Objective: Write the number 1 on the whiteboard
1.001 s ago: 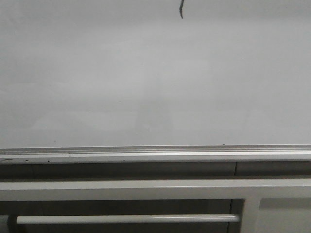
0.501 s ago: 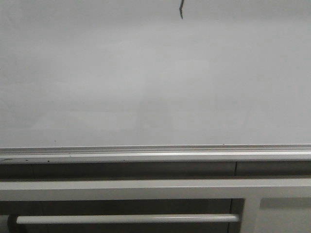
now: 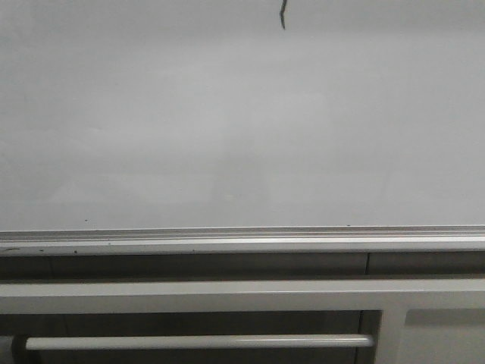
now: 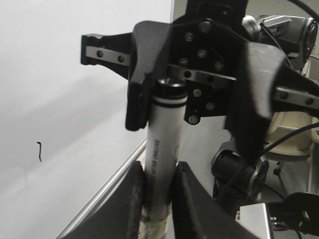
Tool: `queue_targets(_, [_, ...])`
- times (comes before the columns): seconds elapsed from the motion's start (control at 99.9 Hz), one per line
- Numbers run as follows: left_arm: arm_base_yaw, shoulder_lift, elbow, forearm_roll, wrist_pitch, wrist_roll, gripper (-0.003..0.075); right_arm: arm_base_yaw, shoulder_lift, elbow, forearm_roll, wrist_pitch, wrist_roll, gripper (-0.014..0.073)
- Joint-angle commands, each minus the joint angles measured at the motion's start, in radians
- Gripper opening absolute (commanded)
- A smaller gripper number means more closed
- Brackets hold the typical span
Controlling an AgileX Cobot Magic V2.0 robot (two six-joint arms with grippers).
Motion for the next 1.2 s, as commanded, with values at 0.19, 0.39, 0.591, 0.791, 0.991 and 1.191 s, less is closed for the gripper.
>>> queue_targets(0.19, [-0.001, 0.018, -0.03, -0.034, -0.123, -0.017, -0.002, 0.001, -0.055, -0.035, 0.07, -0.168, -0.009, 0.0386])
queue_targets(0.39, [-0.001, 0.018, -0.03, 0.029, -0.255, -0.017, -0.002, 0.001, -0.153, -0.035, 0.07, -0.472, -0.011, 0.0386])
queue_targets(0.591, [-0.001, 0.018, -0.03, 0.077, -0.46, -0.017, -0.002, 0.001, -0.268, -0.035, 0.07, -0.651, -0.011, 0.0386])
queue_targets(0.791, [-0.001, 0.022, -0.03, 0.105, -0.603, -0.015, -0.002, 0.001, -0.355, -0.035, 0.07, -0.702, -0.011, 0.0386])
queue_targets(0.991, [-0.001, 0.022, -0.03, 0.134, -0.704, -0.015, -0.002, 0.001, -0.403, -0.035, 0.07, -0.702, -0.011, 0.0386])
queue_targets(1.191, [-0.001, 0.022, -0.03, 0.145, -0.776, -0.013, -0.002, 0.001, -0.409, -0.035, 0.07, -0.702, -0.011, 0.0386])
